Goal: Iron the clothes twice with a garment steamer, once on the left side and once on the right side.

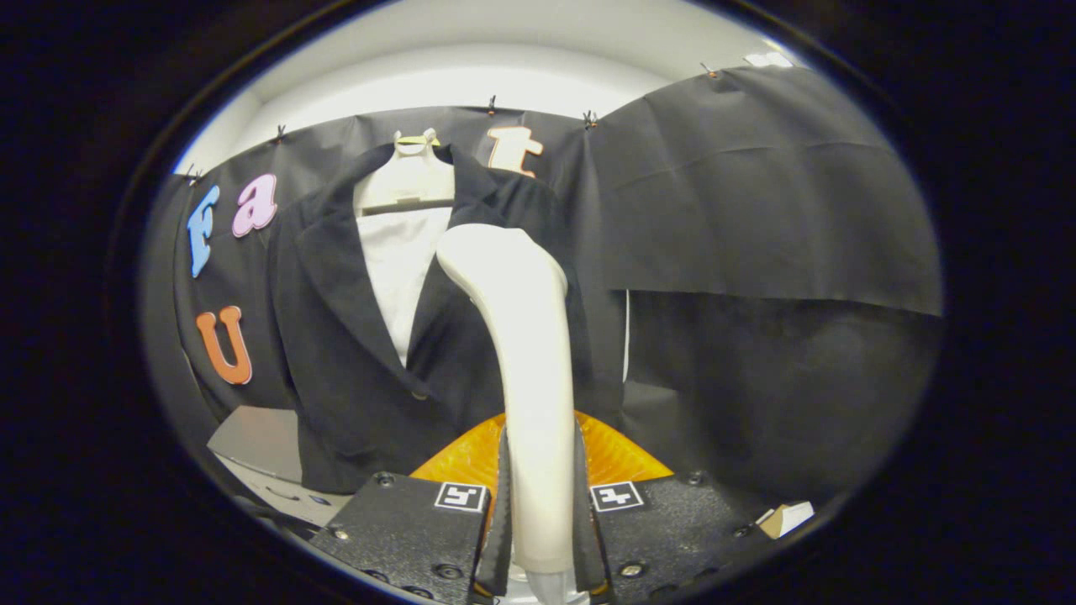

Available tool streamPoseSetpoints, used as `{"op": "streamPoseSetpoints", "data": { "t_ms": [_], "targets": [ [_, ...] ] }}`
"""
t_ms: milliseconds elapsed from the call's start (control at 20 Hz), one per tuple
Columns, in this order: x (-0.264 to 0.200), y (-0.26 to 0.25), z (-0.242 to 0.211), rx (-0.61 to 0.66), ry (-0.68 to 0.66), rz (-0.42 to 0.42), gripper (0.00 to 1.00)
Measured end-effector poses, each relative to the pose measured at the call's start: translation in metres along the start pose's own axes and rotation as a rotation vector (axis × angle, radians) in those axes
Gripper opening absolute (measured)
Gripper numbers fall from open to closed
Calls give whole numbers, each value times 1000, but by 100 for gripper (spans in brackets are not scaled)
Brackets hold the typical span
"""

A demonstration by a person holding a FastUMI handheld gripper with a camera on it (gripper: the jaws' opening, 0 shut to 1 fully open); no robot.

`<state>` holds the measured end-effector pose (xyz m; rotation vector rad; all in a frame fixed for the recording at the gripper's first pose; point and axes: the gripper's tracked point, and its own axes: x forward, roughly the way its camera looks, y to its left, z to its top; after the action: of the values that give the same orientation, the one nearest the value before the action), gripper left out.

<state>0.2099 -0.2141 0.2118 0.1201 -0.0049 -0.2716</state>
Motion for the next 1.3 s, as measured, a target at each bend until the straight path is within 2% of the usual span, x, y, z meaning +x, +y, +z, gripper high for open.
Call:
{"op": "streamPoseSetpoints", "data": {
  "t_ms": [350, 750, 1300],
  "targets": [
    [53, 23, 21, -26, 8, -22, 32],
    [70, 23, -10, -78, 41, -47, 32],
    [65, 18, -76, -154, 93, -61, 32]
  ]
}}
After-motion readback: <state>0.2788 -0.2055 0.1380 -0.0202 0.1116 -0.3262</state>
